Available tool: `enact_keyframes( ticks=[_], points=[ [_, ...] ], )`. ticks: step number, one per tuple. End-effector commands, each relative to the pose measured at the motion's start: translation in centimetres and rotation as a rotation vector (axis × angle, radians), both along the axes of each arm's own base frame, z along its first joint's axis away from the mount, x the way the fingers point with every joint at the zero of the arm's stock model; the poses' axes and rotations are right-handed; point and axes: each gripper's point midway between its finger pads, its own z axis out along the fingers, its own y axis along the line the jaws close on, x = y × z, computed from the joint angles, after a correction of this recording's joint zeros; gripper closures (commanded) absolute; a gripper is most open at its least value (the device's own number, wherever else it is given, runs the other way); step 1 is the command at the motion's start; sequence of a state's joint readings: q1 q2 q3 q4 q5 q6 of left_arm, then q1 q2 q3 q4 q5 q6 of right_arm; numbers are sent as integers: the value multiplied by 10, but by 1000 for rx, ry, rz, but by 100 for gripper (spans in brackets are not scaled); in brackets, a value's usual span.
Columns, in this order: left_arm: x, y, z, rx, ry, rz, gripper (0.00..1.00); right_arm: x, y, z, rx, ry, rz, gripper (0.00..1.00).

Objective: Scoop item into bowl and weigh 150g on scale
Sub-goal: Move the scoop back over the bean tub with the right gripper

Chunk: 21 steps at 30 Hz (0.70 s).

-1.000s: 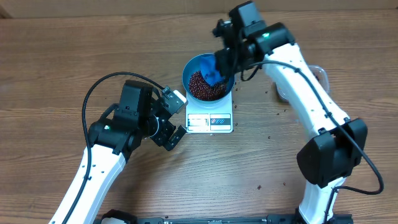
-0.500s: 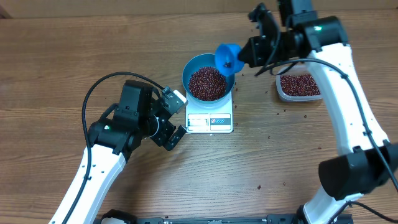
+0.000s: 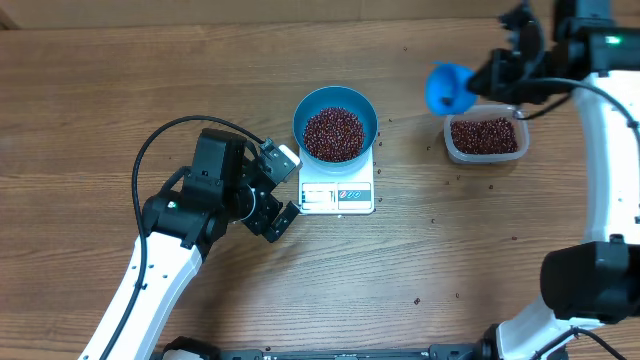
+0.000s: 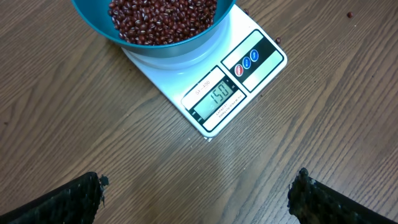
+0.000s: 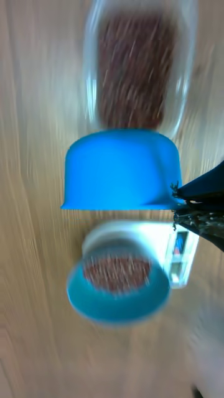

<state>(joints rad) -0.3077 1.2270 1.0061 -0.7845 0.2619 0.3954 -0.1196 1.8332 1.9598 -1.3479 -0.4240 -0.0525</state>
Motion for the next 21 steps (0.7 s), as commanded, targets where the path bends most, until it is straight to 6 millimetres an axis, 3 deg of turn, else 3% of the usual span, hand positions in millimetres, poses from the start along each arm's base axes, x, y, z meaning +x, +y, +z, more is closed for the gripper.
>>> enact_keyframes(
  ticks=[1,5,8,15,21],
  points=[
    [-2,-5,-1,-19,12,-9,0,-6,-50,9,-206,-11,-136,96],
    [-2,-5,-1,-19,12,-9,0,-15,-83,-5,-422,62,-275,96],
    [-2,-5,-1,-19,12,-9,0,-20,-90,-10,-556,89,-332,96],
    [-2,-5,-1,-19,12,-9,1,-22,-80,1,-774,63,-350,96],
    [-2,-5,-1,-19,12,-9,0,-25,-71,1,-802,66,-327,96]
  ],
)
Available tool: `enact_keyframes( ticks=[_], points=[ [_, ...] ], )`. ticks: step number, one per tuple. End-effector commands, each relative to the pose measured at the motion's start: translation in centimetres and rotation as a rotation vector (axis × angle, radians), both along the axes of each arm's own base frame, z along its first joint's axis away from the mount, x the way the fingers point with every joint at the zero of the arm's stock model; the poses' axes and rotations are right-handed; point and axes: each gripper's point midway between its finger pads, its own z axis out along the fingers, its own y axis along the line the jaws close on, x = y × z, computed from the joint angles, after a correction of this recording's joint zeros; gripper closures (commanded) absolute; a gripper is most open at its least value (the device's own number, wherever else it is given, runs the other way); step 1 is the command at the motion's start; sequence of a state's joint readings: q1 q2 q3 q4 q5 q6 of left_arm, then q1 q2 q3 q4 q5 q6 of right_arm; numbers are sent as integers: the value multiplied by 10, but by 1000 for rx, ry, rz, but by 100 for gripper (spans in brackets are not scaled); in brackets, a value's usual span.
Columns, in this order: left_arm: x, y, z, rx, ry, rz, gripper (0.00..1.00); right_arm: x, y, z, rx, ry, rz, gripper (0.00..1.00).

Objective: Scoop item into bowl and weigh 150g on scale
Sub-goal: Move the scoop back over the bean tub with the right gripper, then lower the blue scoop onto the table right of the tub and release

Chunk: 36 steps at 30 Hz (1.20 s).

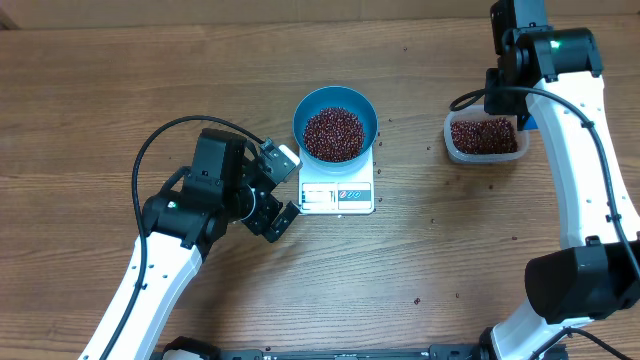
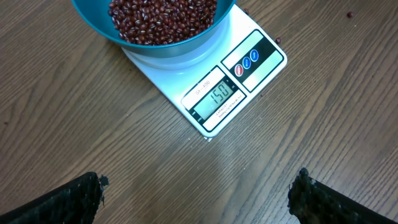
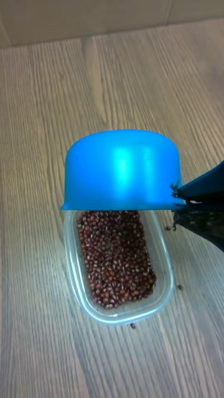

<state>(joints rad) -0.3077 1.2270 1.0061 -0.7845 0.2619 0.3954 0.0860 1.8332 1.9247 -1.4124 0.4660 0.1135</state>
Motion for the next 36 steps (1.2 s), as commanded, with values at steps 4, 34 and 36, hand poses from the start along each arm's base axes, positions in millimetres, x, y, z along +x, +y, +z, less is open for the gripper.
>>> enact_keyframes(
  ticks=[4,34,36],
  points=[
    [-2,-5,-1,-19,12,-9,1,-10,1,19,13,-57,-31,96],
    [-2,-5,-1,-19,12,-9,0,-128,38,-100,1044,-37,77,96],
    [-2,-5,-1,-19,12,-9,1,-130,37,-110,1045,-37,61,96]
  ],
)
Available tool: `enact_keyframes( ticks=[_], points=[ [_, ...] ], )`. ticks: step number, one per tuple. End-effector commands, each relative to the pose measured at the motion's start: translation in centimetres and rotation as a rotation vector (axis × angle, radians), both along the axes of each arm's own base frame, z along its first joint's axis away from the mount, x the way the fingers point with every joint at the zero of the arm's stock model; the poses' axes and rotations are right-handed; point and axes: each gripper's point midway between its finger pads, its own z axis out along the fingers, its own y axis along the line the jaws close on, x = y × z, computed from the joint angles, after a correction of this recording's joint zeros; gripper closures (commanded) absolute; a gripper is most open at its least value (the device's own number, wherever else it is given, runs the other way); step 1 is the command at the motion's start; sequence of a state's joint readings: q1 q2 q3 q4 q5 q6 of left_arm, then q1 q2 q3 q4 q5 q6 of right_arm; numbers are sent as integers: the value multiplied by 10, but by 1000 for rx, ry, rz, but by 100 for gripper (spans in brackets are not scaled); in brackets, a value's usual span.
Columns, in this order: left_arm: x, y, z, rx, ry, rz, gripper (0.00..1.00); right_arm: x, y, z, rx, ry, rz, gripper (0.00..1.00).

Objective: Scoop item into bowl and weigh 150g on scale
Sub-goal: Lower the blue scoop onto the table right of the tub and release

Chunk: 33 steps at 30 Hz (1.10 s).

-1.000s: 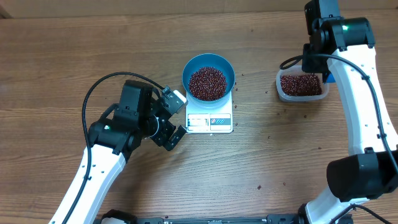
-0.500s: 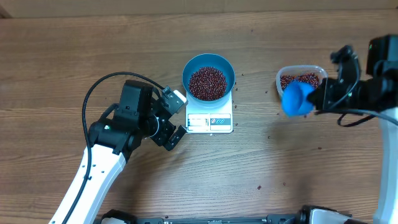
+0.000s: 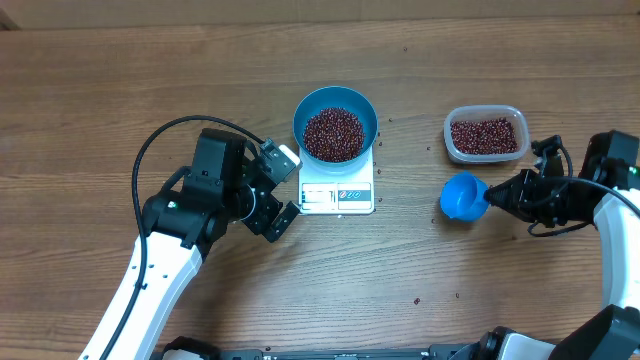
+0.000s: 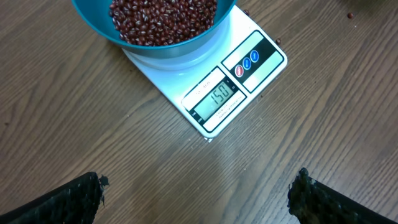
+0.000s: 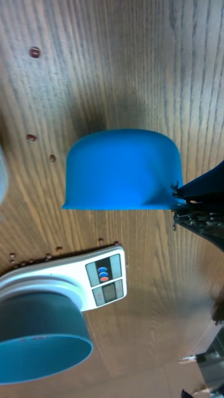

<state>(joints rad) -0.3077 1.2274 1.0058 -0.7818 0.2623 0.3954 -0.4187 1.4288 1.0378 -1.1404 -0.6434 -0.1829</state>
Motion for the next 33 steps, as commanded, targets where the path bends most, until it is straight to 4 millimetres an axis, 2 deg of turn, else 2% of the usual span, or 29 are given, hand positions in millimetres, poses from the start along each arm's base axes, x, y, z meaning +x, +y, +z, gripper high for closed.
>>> enact_keyframes(
  ticks=[1,2,6,9,10,11,14,15,16,20,23,28,31,33],
  points=[
    [-3,-5,-1,-18,14,-8,0,-3,2,-11,30,-13,-16,96],
    [-3,-5,-1,-18,14,-8,0,-4,1,-15,33,-6,-31,92],
    [-3,-5,-1,-18,14,-8,0,-4,-5,-23,52,29,-79,89],
    [-3,-5,-1,-18,14,-8,0,-6,-13,-29,48,70,-129,71],
    [-3,-5,-1,-18,14,-8,0,-7,-18,-32,29,89,-152,62],
    [-2,-5,-1,-18,13,-8,0,-8,-22,-34,12,99,-161,57],
    [-2,-5,-1,-18,13,-8,0,-13,-32,-40,-32,143,-204,29],
    [-3,-5,-1,-18,14,-8,0,-14,-34,-41,-44,155,-215,18],
    [-3,-5,-1,-18,14,-8,0,-17,-39,-44,-70,183,-244,0],
    [-3,-5,-1,-18,14,-8,0,-24,-62,-47,-182,273,-357,0],
    [-3,-5,-1,-18,14,-8,0,-23,-83,-35,-273,307,-444,0],
    [-2,-5,-1,-18,13,-8,0,-5,-96,4,-307,238,-464,0],
    [-3,-5,-1,-18,14,-8,0,0,-111,38,-373,211,-504,0],
    [-3,-5,-1,-18,14,-8,0,5,-106,56,-354,179,-493,0]
  ],
)
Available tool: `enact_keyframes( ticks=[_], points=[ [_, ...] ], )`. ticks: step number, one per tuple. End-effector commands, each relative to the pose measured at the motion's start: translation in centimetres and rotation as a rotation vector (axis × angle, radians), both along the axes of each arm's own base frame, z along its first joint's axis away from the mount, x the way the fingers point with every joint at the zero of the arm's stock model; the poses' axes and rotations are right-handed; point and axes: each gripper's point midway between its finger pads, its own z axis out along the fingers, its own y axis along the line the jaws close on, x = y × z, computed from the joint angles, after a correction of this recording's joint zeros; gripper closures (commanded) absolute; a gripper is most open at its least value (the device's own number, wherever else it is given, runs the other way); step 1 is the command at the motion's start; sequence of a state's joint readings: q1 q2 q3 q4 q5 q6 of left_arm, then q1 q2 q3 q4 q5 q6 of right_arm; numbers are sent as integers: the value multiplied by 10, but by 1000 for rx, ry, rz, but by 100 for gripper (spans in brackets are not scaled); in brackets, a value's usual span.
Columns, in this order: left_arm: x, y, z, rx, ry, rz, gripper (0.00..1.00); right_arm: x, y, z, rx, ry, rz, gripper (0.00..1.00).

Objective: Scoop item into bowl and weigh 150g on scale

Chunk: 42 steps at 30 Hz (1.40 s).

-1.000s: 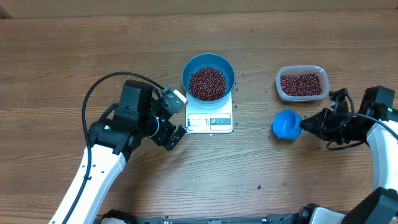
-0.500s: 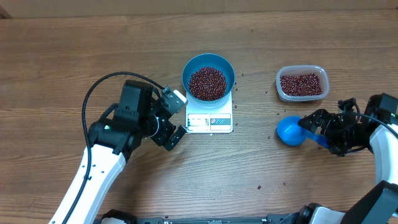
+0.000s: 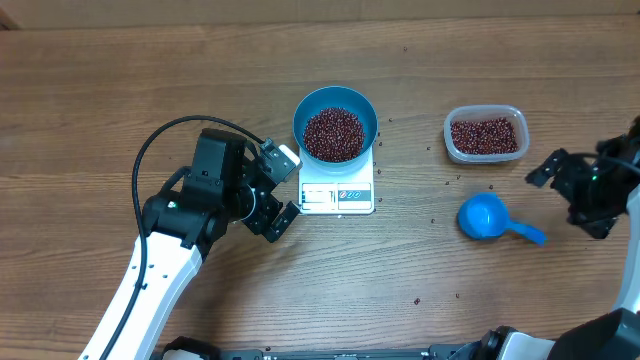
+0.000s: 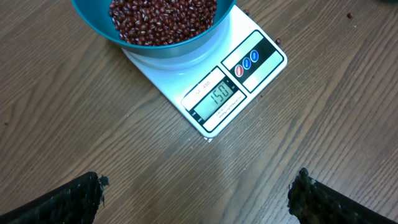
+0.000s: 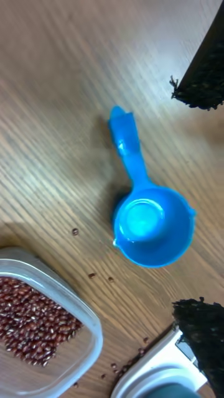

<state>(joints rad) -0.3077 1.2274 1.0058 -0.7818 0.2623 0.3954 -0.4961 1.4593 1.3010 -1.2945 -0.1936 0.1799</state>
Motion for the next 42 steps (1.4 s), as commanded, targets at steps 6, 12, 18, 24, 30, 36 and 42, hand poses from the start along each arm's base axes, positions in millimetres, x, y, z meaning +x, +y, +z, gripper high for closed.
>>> enact_keyframes(
  ticks=[6,12,18,24,30,36,42],
  points=[
    [-3,-5,-1,-18,14,-8,0,23,46,109,-83,-219,253,0],
    [-3,-5,-1,-18,14,-8,1,-5,118,185,-117,-407,483,0],
    [-2,-5,-1,-18,13,-8,0,-40,136,188,-81,-382,538,0],
    [-2,-5,-1,-18,13,-8,0,-41,124,188,-139,-373,488,0],
    [-3,-5,-1,-18,14,-8,1,-41,106,219,-272,-554,368,0],
    [-3,-5,-1,-18,14,-8,0,-52,86,224,-432,-772,269,0],
    [-3,-5,-1,-18,14,-8,0,-48,84,197,-529,-1018,252,0]
  ],
)
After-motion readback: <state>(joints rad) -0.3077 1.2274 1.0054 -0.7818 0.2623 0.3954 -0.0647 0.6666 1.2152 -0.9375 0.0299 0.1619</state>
